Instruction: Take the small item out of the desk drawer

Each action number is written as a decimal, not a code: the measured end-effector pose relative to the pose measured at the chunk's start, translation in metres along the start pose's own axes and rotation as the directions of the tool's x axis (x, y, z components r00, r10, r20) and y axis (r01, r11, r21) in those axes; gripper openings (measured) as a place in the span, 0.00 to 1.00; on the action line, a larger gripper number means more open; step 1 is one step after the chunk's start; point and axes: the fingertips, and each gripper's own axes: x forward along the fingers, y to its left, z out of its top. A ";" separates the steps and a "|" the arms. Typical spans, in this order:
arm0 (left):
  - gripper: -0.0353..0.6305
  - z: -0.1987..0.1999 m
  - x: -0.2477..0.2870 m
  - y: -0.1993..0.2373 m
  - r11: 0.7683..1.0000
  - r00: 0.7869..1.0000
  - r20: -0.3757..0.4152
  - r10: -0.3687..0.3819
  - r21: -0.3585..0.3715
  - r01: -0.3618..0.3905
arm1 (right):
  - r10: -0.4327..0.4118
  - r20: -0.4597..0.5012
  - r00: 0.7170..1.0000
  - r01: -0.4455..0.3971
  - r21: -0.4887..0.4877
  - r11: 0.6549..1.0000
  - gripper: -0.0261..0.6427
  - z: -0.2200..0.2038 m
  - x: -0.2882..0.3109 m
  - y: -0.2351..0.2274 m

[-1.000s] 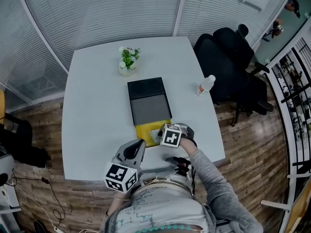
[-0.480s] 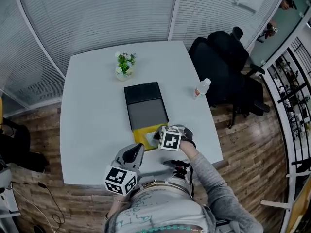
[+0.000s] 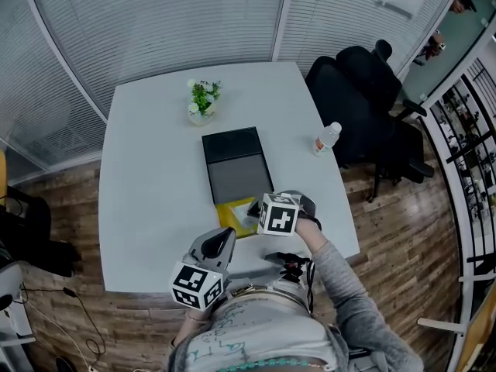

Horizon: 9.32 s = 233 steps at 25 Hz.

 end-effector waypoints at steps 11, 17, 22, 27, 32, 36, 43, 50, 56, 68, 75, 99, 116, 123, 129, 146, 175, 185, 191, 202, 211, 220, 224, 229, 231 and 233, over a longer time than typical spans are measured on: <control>0.05 -0.002 0.002 0.001 1.000 1.000 -0.012 -0.004 0.001 0.004 | 0.005 0.028 1.000 -0.005 0.009 1.000 0.04 0.007 -0.016 0.003; 0.05 -0.003 0.000 -0.001 1.000 1.000 0.000 0.001 0.009 -0.001 | -0.017 0.054 0.998 0.015 0.031 0.999 0.04 0.010 -0.030 0.001; 0.05 0.001 0.000 -0.004 1.000 1.000 0.008 0.002 0.010 -0.003 | -0.034 0.070 0.997 0.032 0.024 0.999 0.04 0.015 -0.046 0.000; 0.05 -0.001 0.000 -0.004 1.000 1.000 0.009 0.005 0.012 -0.006 | -0.040 0.078 0.996 0.038 0.024 0.999 0.04 0.019 -0.055 0.001; 0.05 0.000 0.000 -0.003 1.000 1.000 0.010 0.007 0.012 -0.007 | -0.041 0.077 0.996 0.041 0.008 0.999 0.04 0.023 -0.061 0.002; 0.05 -0.001 0.001 -0.004 1.000 1.000 0.007 0.006 0.016 -0.006 | -0.043 0.079 0.996 0.044 -0.013 0.999 0.04 0.026 -0.067 0.002; 0.05 -0.003 -0.001 -0.004 1.000 1.000 0.007 0.010 0.016 -0.010 | -0.045 0.078 0.996 0.047 -0.022 0.999 0.04 0.027 -0.071 0.006; 0.05 -0.003 0.001 -0.004 1.000 1.000 -0.003 0.015 0.020 -0.015 | -0.048 0.086 0.995 0.050 -0.025 0.998 0.04 0.028 -0.073 0.005; 0.05 -0.006 0.000 -0.007 1.000 1.000 -0.009 0.009 0.015 -0.009 | -0.041 0.110 0.993 0.044 -0.030 0.999 0.04 0.025 -0.074 0.007; 0.05 -0.012 0.009 -0.022 1.000 1.000 -0.014 0.015 0.003 -0.015 | -0.065 0.126 0.990 0.067 -0.006 0.998 0.04 0.003 -0.085 0.005; 0.05 -0.006 0.027 -0.041 1.000 1.000 -0.008 -0.001 0.010 0.001 | -0.099 0.138 0.985 0.095 0.032 0.995 0.04 -0.025 -0.107 -0.003; 0.05 0.012 0.081 -0.072 0.997 0.997 0.021 0.079 -0.022 -0.078 | -0.119 0.161 0.980 0.119 0.013 0.993 0.05 -0.097 -0.159 -0.024; 0.05 0.019 0.114 -0.086 0.997 0.996 0.027 0.082 -0.017 -0.081 | -0.140 0.177 0.974 0.141 0.005 0.990 0.05 -0.128 -0.175 -0.038; 0.05 0.019 0.121 -0.088 0.997 0.997 0.014 0.073 -0.014 -0.072 | -0.135 0.162 0.977 0.134 0.020 0.991 0.05 -0.137 -0.175 -0.041; 0.05 0.018 0.122 -0.087 0.997 0.997 0.004 0.071 -0.012 -0.071 | -0.135 0.160 0.978 0.133 0.021 0.991 0.05 -0.139 -0.171 -0.041; 0.05 0.015 0.127 -0.084 0.999 0.999 -0.015 0.050 -0.018 -0.050 | -0.136 0.146 0.980 0.127 0.069 0.989 0.05 -0.154 -0.149 -0.048; 0.05 0.000 0.122 -0.073 0.998 0.997 -0.047 0.054 -0.037 -0.056 | -0.078 0.080 0.994 0.059 0.217 0.974 0.05 -0.205 -0.048 -0.053; 0.05 -0.004 0.120 -0.071 0.997 0.997 -0.061 0.053 -0.044 -0.056 | -0.032 0.040 0.999 0.023 0.210 0.977 0.05 -0.214 -0.014 -0.050; 0.05 -0.006 0.121 -0.071 0.997 0.996 -0.066 0.053 -0.045 -0.056 | -0.009 0.002 1.000 0.008 0.215 0.977 0.05 -0.223 0.000 -0.047; 0.05 -0.010 0.122 -0.067 0.997 0.996 -0.077 0.055 -0.050 -0.059 | 0.009 -0.027 1.000 -0.003 0.212 0.977 0.05 -0.230 0.022 -0.041; 0.05 -0.011 0.125 -0.069 0.997 0.995 -0.089 0.048 -0.051 -0.053 | -0.005 -0.044 0.999 0.015 0.212 0.977 0.05 -0.232 0.028 -0.042; 0.05 -0.014 0.128 -0.071 0.998 0.995 -0.096 0.037 -0.051 -0.042 | -0.046 -0.039 0.998 0.054 0.224 0.973 0.05 -0.233 0.030 -0.042; 0.05 -0.014 0.126 -0.072 0.998 0.995 -0.096 0.038 -0.049 -0.043 | -0.046 -0.045 0.998 0.054 0.211 0.976 0.05 -0.234 0.029 -0.041; 0.05 -0.013 0.125 -0.071 0.998 0.995 -0.094 0.038 -0.048 -0.043 | -0.044 -0.040 0.998 0.051 0.208 0.977 0.07 -0.235 0.027 -0.043; 0.05 -0.012 0.125 -0.070 0.998 0.995 -0.094 0.038 -0.046 -0.042 | -0.027 -0.037 0.999 0.034 0.220 0.975 0.15 -0.235 0.025 -0.041; 0.05 -0.012 0.125 -0.069 0.998 0.995 -0.094 0.038 -0.045 -0.042 | -0.017 -0.027 0.999 0.022 0.226 0.974 0.22 -0.232 0.020 -0.040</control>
